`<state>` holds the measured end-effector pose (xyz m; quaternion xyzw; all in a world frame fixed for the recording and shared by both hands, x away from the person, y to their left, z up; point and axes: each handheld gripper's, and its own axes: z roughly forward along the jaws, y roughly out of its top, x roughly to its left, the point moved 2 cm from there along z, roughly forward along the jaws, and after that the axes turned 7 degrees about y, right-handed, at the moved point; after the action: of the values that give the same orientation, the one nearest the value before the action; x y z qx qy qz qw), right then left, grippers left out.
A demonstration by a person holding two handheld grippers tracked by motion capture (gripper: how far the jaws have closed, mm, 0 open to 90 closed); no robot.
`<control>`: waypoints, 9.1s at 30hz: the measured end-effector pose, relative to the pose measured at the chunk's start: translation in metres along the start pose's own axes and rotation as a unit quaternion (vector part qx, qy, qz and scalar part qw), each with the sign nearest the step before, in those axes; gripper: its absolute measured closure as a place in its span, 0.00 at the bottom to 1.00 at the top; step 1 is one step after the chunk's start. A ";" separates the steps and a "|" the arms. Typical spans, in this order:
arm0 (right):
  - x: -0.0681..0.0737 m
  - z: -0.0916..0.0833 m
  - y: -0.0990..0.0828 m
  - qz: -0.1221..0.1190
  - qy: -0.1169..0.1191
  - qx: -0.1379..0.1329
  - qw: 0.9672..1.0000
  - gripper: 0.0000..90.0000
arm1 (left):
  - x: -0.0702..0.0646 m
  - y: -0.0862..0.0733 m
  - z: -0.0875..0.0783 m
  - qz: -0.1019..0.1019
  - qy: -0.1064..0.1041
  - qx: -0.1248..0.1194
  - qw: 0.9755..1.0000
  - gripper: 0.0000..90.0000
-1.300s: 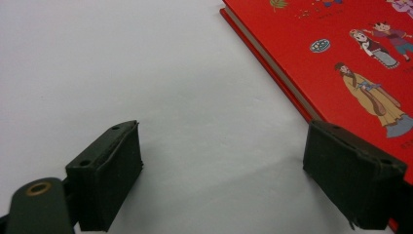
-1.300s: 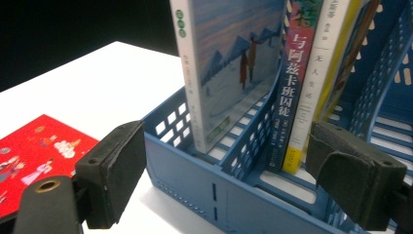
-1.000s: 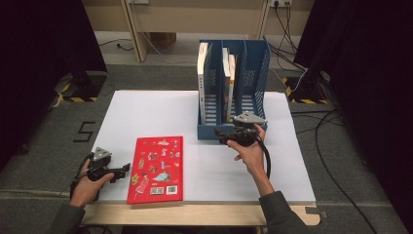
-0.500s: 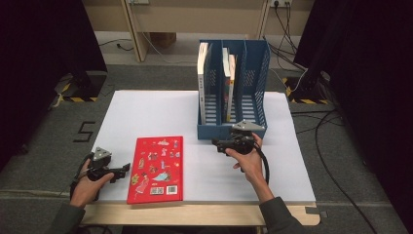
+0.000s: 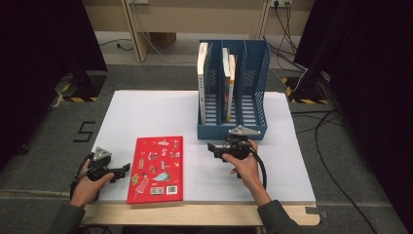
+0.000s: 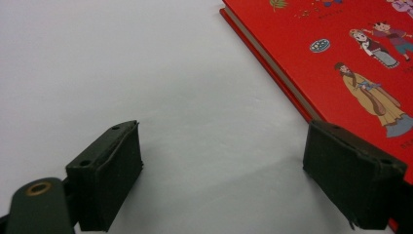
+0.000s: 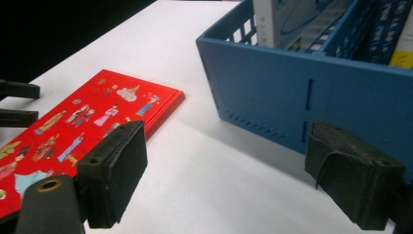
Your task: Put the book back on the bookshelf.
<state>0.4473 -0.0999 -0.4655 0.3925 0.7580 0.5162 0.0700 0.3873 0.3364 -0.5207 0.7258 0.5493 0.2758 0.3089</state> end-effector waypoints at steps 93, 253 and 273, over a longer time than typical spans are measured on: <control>0.058 0.111 -0.021 0.085 0.081 0.049 0.992 0.25 | -0.034 -0.003 -0.015 0.061 -0.067 0.025 0.996 0.21; 0.067 -0.013 0.022 -0.089 0.161 -0.180 0.966 0.87 | -0.021 -0.003 -0.006 0.024 -0.028 -0.001 0.999 0.17; 0.063 -0.032 -0.004 -0.112 0.153 -0.166 0.968 0.86 | -0.021 -0.003 -0.007 0.027 -0.031 -0.002 0.999 0.17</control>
<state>0.3865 -0.0819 -0.4353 0.2040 0.7024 0.6778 0.0747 0.3755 0.3179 -0.5199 0.7480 0.5193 0.2620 0.3197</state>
